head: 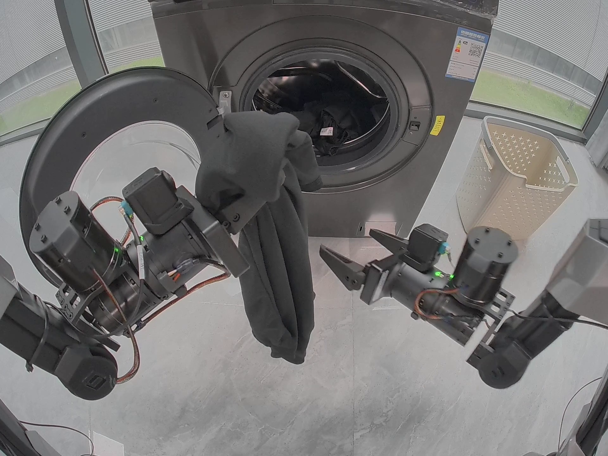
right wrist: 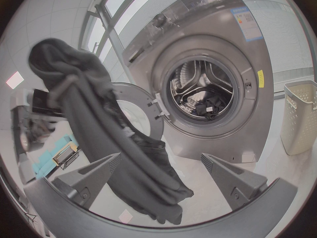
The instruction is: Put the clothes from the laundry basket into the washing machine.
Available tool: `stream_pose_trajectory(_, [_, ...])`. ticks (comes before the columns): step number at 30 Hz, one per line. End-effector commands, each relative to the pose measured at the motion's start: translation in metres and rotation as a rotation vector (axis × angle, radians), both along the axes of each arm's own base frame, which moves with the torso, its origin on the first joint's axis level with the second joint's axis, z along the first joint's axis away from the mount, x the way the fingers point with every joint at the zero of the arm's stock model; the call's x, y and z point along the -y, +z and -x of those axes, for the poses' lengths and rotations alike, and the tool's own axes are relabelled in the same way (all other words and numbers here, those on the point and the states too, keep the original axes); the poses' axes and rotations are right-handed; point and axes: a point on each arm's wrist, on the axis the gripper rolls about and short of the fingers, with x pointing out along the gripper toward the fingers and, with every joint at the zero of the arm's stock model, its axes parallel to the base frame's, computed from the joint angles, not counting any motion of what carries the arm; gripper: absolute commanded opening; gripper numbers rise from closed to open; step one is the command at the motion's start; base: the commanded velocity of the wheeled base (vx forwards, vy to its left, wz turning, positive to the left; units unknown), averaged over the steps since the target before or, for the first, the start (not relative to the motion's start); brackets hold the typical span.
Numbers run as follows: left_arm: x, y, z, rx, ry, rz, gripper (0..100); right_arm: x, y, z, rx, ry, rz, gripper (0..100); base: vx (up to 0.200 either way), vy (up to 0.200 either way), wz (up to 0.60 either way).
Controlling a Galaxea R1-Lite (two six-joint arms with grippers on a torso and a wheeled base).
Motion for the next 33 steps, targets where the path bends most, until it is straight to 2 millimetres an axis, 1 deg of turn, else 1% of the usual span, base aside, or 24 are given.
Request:
stream_pose_trajectory(1, [0.003,0.004,0.011,0.005,-0.042,0.012,0,-0.018,-0.059,-0.073,-0.086,-0.09,0.067,100,0.0,0.0,0.0])
stream_pose_trajectory(2, [0.003,0.004,0.011,0.003,-0.042,0.011,0,-0.021,-0.064,-0.077,-0.092,-0.088,0.071,100,0.0,0.0,0.0])
stream_pose_trajectory(5, [0.003,0.004,0.011,0.002,-0.042,0.01,0,-0.023,-0.068,-0.079,-0.095,-0.085,0.074,100,0.0,0.0,0.0])
stream_pose_trajectory(6, [0.002,0.003,0.009,0.002,-0.034,0.01,0,-0.027,-0.07,-0.075,-0.096,-0.071,0.076,100,0.0,0.0,0.0])
stream_pose_trajectory(10, [0.002,0.002,0.006,-0.002,-0.027,0.01,0,-0.027,-0.076,-0.063,-0.116,-0.051,0.095,100,0.0,0.0,0.0])
stream_pose_trajectory(11, [0.0,0.001,0.003,-0.004,-0.014,0.008,0,-0.036,-0.076,-0.045,-0.118,-0.004,0.1,100,0.0,0.0,0.0])
stream_pose_trajectory(12, [0.0,0.001,0.003,-0.004,-0.014,0.008,0,-0.036,-0.076,-0.044,-0.118,-0.002,0.1,100,0.0,0.0,0.0])
stream_pose_trajectory(13, [-0.001,0.0,0.0,-0.007,-0.004,0.005,0,-0.039,-0.074,-0.033,-0.114,0.022,0.1,100,0.0,0.0,0.0])
stream_pose_trajectory(17, [-0.008,-0.001,-0.007,-0.008,0.029,0.004,0,-0.046,-0.073,-0.008,-0.12,0.077,0.112,100,0.0,0.0,0.0])
stream_pose_trajectory(19, [-0.01,0.0,-0.009,-0.006,0.038,0.004,0,-0.046,-0.073,-0.006,-0.121,0.08,0.113,100,0.0,0.0,0.0])
stream_pose_trajectory(20, [-0.011,0.0,-0.011,-0.004,0.045,0.006,0,-0.048,-0.071,0.002,-0.124,0.099,0.118,100,0.0,0.0,0.0])
stream_pose_trajectory(25, [-0.012,-0.003,-0.016,-0.012,0.059,0.002,0,-0.048,-0.068,0.011,-0.125,0.122,0.122,100,0.0,0.0,0.0])
stream_pose_trajectory(27, [-0.013,-0.002,-0.018,-0.009,0.062,0.003,0,-0.054,-0.067,0.017,-0.123,0.145,0.122,100,0.0,0.0,0.0])
stream_pose_trajectory(30, [-0.012,-0.001,-0.018,-0.005,0.059,0.006,0,-0.062,-0.069,0.021,-0.119,0.158,0.119,100,0.0,0.0,0.0])
stream_pose_trajectory(33, [-0.012,0.0,-0.016,0.0,0.057,0.007,0,-0.069,-0.074,0.018,-0.118,0.163,0.119,100,0.0,0.0,0.0])
